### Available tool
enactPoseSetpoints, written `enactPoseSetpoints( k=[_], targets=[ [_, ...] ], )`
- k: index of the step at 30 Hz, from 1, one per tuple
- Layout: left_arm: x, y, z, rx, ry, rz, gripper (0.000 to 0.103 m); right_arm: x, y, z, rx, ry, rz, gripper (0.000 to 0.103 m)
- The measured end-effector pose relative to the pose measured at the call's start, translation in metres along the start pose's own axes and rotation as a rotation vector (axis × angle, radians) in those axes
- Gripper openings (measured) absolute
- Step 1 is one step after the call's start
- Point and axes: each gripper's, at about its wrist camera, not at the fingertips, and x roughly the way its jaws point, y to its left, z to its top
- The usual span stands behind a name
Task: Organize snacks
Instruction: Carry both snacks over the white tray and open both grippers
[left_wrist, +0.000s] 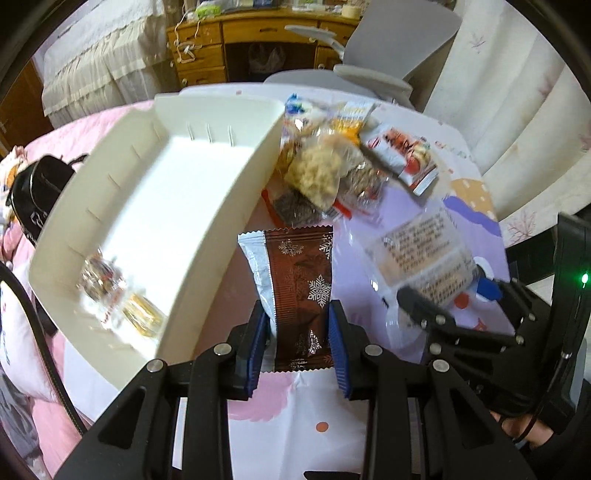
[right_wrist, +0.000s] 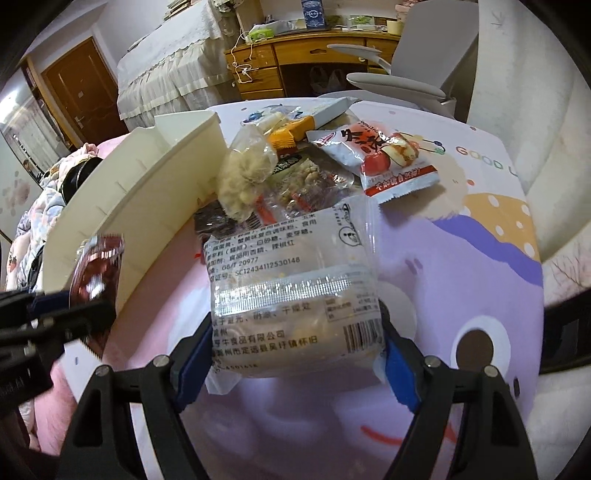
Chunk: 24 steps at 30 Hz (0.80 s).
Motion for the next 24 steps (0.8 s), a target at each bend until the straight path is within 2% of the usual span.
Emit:
enactPoseSetpoints(
  k=[12, 24],
  targets=[
    [-0.062, 0.03, 0.015, 0.06, -0.155, -0.016, 0.03, -0.042, 0.034, -0.005, 0.053, -0.048, 0.047, 0.081],
    [-0.088, 0.083, 0.031, 0.15, -0.197, -0.087, 0.03, -0.075, 0.091, -0.001, 0.105, -0.152, -0.008, 0.081]
  ],
)
